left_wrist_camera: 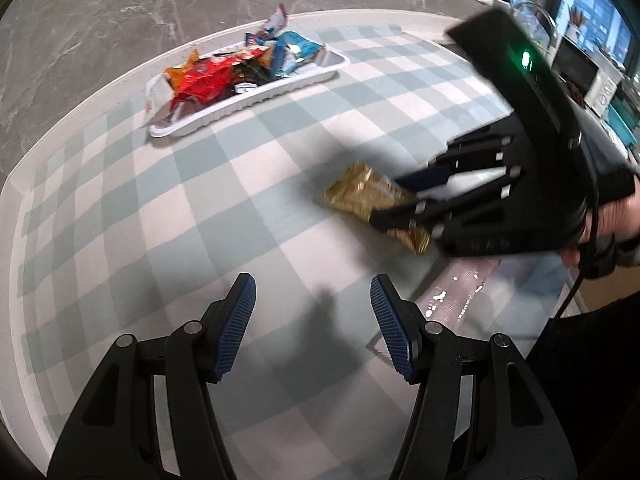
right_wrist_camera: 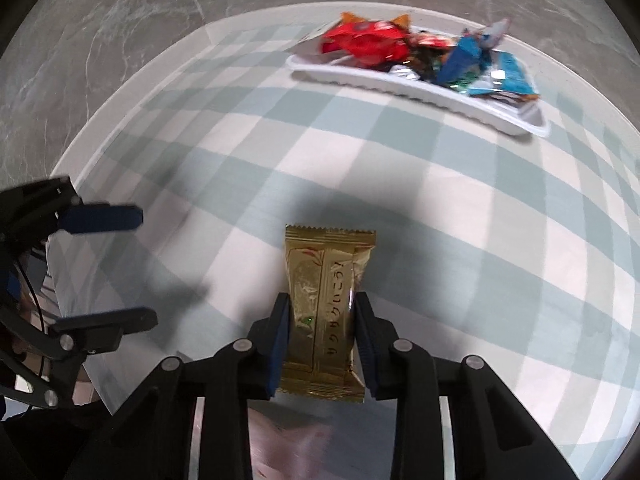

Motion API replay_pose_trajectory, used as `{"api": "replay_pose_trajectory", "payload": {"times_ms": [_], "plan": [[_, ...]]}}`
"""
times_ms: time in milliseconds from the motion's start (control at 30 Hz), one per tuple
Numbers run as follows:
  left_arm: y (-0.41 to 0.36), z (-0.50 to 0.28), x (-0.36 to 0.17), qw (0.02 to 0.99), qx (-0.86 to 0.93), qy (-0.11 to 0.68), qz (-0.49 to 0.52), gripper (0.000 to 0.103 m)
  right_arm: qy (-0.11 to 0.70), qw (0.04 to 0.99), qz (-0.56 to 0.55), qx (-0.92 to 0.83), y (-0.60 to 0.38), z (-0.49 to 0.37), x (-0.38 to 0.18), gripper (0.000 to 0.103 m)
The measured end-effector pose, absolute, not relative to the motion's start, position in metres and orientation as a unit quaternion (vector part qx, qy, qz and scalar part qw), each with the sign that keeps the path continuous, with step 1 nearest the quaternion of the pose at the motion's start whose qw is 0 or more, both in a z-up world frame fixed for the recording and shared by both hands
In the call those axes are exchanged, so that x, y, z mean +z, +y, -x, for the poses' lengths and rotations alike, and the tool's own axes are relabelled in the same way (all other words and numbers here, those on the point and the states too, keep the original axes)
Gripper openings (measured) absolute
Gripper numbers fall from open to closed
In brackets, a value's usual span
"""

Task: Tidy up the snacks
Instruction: 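Grasp the gold packet with the right tool while the left tool moves to the pink bar, then close the left tool on the pale pink wrapped bar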

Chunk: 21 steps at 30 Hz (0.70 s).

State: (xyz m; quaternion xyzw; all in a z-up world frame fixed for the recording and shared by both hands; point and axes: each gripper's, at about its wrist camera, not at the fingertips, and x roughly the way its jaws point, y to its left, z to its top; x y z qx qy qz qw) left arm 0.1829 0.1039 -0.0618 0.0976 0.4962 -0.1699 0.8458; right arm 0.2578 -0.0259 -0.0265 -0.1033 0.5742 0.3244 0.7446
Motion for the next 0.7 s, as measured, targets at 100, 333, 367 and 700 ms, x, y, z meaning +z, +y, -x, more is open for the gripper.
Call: {"api": "replay_pose_trajectory", "payload": {"times_ms": [100, 333, 367, 700], "plan": [[0.093, -0.183, -0.068, 0.837, -0.19, 0.5, -0.114, 0.058, 0.571, 0.753, 0.092, 0.315, -0.044, -0.26, -0.021, 0.033], [0.059, -0.178, -0.083, 0.801, -0.275, 0.508, -0.157, 0.058, 0.574, 0.768, 0.065, 0.276, -0.093, -0.262, -0.015, 0.033], [0.052, -0.177, -0.086, 0.792, -0.293, 0.509, -0.168, 0.058, 0.576, 0.769, 0.06, 0.271, -0.099, -0.261, -0.017, 0.033], [0.014, -0.179, -0.107, 0.741, -0.359, 0.524, -0.219, 0.058, 0.589, 0.767, 0.041, 0.249, -0.122, -0.255, -0.027, 0.033]]}}
